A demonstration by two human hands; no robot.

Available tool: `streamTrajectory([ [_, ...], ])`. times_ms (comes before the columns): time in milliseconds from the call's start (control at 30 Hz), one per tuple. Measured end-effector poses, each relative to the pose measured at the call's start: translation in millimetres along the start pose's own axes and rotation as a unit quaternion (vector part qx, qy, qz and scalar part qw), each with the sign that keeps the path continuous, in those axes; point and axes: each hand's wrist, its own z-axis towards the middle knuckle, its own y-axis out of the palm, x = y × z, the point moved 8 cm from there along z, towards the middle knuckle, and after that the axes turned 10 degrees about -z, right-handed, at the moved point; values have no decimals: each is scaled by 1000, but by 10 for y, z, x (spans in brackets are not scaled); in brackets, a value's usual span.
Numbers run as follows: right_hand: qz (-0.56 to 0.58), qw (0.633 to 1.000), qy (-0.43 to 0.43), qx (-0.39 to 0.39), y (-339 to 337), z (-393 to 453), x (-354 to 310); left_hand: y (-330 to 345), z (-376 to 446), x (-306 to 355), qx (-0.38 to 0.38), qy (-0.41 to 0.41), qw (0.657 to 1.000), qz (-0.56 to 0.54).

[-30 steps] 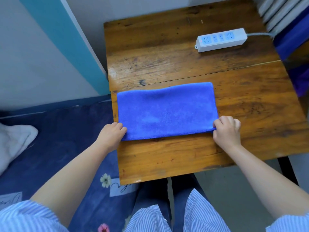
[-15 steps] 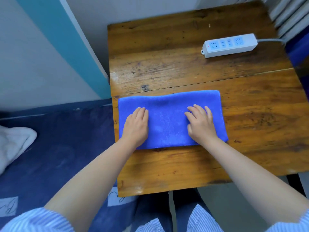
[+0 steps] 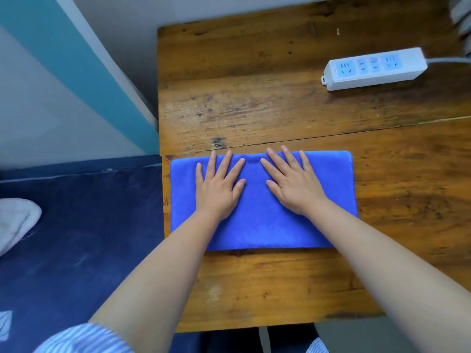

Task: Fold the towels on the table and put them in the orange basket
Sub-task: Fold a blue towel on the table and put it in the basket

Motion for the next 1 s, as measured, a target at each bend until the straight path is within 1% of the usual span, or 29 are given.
streamTrajectory([
  [167, 21, 995, 94, 10, 40, -134, 474, -118, 2, -374, 43, -95, 994, -25],
  [267, 53, 989, 139, 16, 67, -303, 730, -172, -51, -580, 52, -159, 985, -40],
  [333, 85, 980, 182, 11, 118, -435, 930, -205, -96, -687, 48, -202, 977, -55],
  [433, 124, 961, 247, -13, 227, -666, 1144, -226, -106, -662, 21, -215, 976, -30],
  [500, 148, 949, 277, -16, 246, -833, 1145, -265, -92, -517, 23, -196, 980, -14],
  [533, 161, 942, 296, -9, 236, -936, 1119, -285, -74, -394, 28, -172, 985, -8],
  [633, 147, 924, 353, 28, 138, -1202, 967, -321, 7, 35, 41, -71, 997, 9],
  [700, 127, 915, 382, 10, 154, -1421, 821, -338, 79, 375, 40, -7, 999, 24],
  [767, 134, 903, 408, -28, 231, -1606, 700, -298, 186, 750, 15, 56, 998, 35],
  [833, 153, 887, 431, -61, 299, -1702, 596, -210, 289, 1086, -32, 98, 994, 31],
  [900, 187, 869, 451, -81, 342, -1747, 532, -122, 373, 1382, -69, 122, 990, 28],
  [1000, 255, 836, 478, -84, 366, -1757, 534, -25, 491, 1707, -103, 135, 985, 25],
])
